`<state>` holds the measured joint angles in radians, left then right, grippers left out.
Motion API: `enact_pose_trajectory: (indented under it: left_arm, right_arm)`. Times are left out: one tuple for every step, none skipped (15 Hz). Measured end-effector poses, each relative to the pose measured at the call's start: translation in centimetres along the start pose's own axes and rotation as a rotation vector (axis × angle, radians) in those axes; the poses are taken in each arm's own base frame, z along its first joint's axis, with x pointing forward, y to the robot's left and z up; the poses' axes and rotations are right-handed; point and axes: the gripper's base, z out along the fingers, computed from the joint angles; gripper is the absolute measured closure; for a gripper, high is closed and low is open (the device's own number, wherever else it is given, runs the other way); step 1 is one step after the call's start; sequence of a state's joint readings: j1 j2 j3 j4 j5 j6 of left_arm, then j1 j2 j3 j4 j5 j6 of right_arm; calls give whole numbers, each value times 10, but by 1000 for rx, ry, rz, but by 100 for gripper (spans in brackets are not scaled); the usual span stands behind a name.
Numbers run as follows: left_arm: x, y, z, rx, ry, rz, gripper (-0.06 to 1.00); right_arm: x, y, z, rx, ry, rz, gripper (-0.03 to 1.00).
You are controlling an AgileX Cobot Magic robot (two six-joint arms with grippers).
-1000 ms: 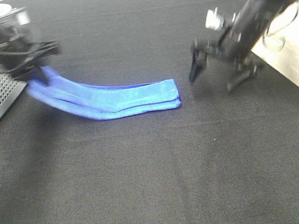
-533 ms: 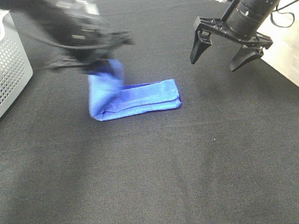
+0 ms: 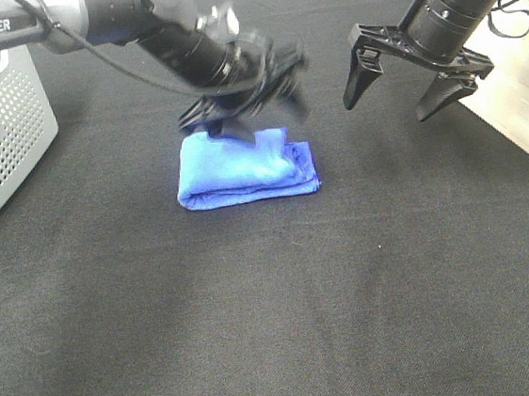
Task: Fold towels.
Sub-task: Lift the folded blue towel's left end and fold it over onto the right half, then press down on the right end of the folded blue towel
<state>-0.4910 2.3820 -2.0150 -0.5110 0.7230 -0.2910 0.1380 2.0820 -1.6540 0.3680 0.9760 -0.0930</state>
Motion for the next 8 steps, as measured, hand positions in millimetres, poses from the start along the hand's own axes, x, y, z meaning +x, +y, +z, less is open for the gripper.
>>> enact_pose_trajectory:
  left_arm:
    - [-4, -4, -4, 16, -29, 6, 15]
    - [-8, -7, -9, 22, -50, 30, 14]
    - [-13, -8, -17, 15, -69, 72, 14]
    - [-24, -3, -35, -16, -102, 137, 14]
    - [-34, 4, -51, -51, -122, 171, 14]
    - [-43, 12, -65, -89, -139, 190, 14]
    - [-51, 21, -77, -124, -149, 199, 14]
    - [-59, 31, -88, -147, -163, 190, 14]
  right_arm:
    - [0, 0, 0, 0, 0, 0, 5]
    - [0, 0, 0, -3, 0, 3, 5]
    - [0, 2, 0, -20, -2, 14, 5]
    - [-1, 8, 0, -85, -5, 30, 5]
    - [-1, 14, -1, -144, -13, 25, 5]
    - [-1, 26, 0, -216, -25, 2, 5]
    - [-2, 40, 1, -282, -45, -24, 5]
    - [-1, 56, 3, -339, -61, -51, 5]
